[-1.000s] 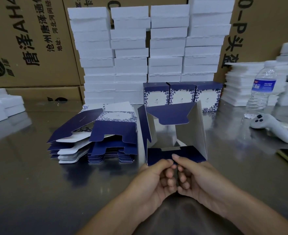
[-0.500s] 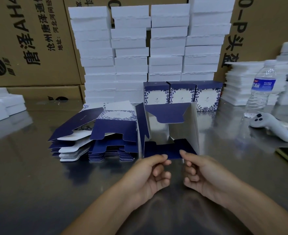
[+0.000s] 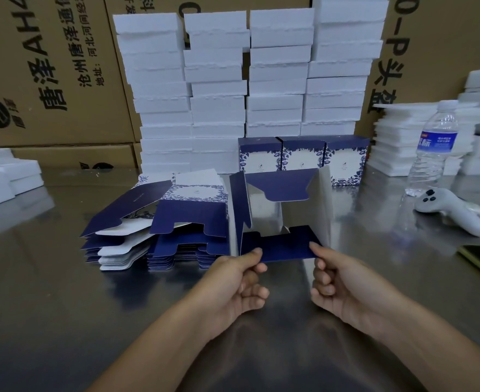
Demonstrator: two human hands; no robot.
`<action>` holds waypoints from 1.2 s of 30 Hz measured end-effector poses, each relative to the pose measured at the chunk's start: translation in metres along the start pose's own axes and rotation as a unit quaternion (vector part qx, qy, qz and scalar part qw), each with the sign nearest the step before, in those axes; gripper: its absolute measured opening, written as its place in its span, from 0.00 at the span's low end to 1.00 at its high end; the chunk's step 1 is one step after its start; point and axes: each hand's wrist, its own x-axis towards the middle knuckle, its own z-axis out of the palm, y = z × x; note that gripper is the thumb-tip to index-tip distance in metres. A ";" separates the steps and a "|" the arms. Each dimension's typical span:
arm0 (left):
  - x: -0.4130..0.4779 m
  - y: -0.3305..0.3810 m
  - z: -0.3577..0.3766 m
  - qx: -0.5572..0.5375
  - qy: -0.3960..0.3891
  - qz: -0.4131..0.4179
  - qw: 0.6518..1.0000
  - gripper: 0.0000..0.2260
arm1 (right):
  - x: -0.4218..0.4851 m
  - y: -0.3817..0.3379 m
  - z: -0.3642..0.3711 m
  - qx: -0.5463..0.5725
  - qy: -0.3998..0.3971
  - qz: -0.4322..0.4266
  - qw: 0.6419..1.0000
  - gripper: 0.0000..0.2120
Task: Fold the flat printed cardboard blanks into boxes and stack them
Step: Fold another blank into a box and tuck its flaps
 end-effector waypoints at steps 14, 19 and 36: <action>0.007 -0.008 -0.023 0.567 0.210 0.259 0.753 0.14 | -0.002 0.009 -0.008 -0.527 0.173 -0.306 0.774 0.14; 0.005 -0.008 -0.022 0.611 0.235 0.295 0.696 0.11 | 0.003 0.009 -0.010 -0.470 0.161 -0.403 0.769 0.27; -0.010 0.002 -0.008 0.338 0.148 0.400 0.839 0.33 | 0.007 0.009 -0.012 -0.347 -0.044 -0.491 0.798 0.43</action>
